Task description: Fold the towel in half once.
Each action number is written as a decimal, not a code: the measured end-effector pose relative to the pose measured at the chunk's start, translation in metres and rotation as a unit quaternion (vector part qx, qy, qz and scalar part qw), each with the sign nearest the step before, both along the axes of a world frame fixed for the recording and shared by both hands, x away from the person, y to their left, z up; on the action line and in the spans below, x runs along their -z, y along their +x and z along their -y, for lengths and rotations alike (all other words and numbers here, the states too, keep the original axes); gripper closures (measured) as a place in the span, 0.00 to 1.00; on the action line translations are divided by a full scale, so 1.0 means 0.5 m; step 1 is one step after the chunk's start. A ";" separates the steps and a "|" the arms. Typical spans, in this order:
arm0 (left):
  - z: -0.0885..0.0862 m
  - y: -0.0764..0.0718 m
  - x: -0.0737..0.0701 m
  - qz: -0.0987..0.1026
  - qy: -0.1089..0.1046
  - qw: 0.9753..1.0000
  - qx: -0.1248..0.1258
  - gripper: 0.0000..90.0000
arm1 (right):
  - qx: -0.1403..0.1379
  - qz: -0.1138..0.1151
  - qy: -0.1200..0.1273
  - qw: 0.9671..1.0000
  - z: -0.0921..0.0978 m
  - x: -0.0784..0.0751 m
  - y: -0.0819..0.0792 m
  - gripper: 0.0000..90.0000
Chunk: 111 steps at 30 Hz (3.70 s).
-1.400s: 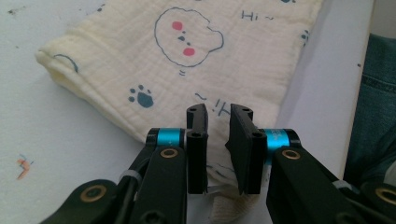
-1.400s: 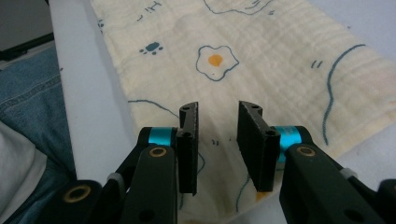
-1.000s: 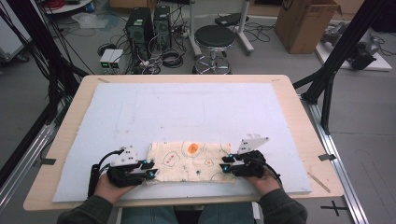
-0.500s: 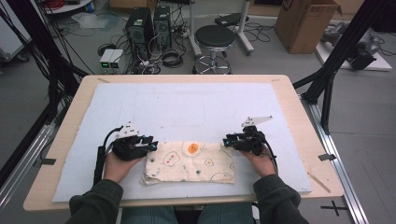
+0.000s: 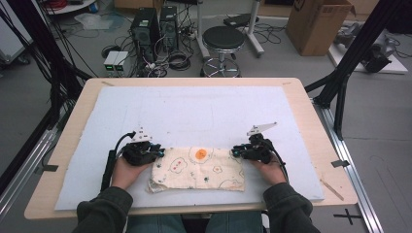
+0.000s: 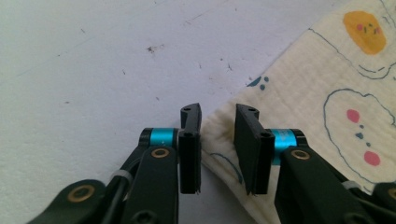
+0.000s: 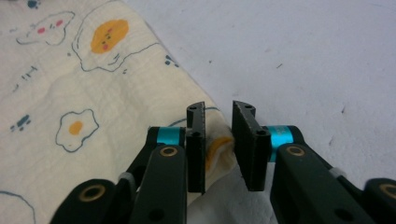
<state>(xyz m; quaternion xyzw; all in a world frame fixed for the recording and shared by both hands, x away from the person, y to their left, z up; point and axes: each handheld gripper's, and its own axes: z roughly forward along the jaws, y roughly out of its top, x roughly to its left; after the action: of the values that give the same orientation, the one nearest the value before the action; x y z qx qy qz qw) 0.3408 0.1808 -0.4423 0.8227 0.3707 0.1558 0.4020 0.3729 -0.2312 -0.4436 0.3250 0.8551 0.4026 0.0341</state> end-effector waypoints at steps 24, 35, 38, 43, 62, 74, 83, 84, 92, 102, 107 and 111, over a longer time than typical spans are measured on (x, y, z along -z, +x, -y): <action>0.015 0.014 0.002 0.027 0.013 0.999 -0.016 0.95 | 0.035 0.040 -0.034 0.998 -0.001 -0.012 0.038 0.96; 0.003 0.005 -0.014 0.035 -0.019 0.999 -0.007 0.84 | 0.039 0.038 0.008 0.998 0.012 -0.019 0.034 0.81; -0.002 -0.004 -0.022 0.034 -0.025 0.999 0.003 0.78 | 0.038 0.046 0.024 0.998 0.018 -0.028 0.019 0.75; -0.010 -0.020 -0.038 0.039 -0.050 0.998 0.015 0.71 | 0.034 0.057 0.040 0.997 0.031 -0.035 -0.005 0.66; -0.038 -0.057 -0.056 0.042 -0.078 0.996 0.030 0.56 | 0.023 0.075 0.057 0.995 0.048 -0.044 -0.056 0.45; -0.044 -0.076 -0.060 0.045 -0.086 0.995 0.025 0.50 | 0.027 0.092 0.065 0.993 0.057 -0.055 -0.077 0.37; -0.046 -0.092 -0.061 0.050 -0.084 0.995 0.026 0.47 | 0.034 0.101 0.062 0.992 0.069 -0.066 -0.098 0.34; -0.047 -0.093 -0.062 0.051 -0.082 0.995 0.026 0.46 | 0.036 0.101 0.062 0.992 0.071 -0.067 -0.101 0.34; -0.051 -0.105 -0.062 0.053 -0.084 0.995 0.026 0.45 | 0.037 0.104 0.060 0.992 0.078 -0.067 -0.111 0.34; -0.053 -0.112 -0.063 0.056 -0.082 0.995 0.027 0.45 | 0.035 0.104 0.059 0.992 0.079 -0.071 -0.122 0.34; -0.052 -0.111 -0.062 0.058 -0.082 0.995 0.027 0.44 | 0.034 0.105 0.060 0.992 0.078 -0.072 -0.122 0.34; -0.051 -0.109 -0.061 0.057 -0.079 0.995 0.027 0.44 | 0.033 0.102 0.062 0.992 0.073 -0.073 -0.121 0.34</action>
<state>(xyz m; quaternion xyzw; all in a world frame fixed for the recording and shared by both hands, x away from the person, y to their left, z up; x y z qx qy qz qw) 0.2863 0.2065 -0.4119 0.7878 0.3357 0.1618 0.4904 0.3124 -0.2679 -0.4072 0.3120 0.8093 0.4844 0.1141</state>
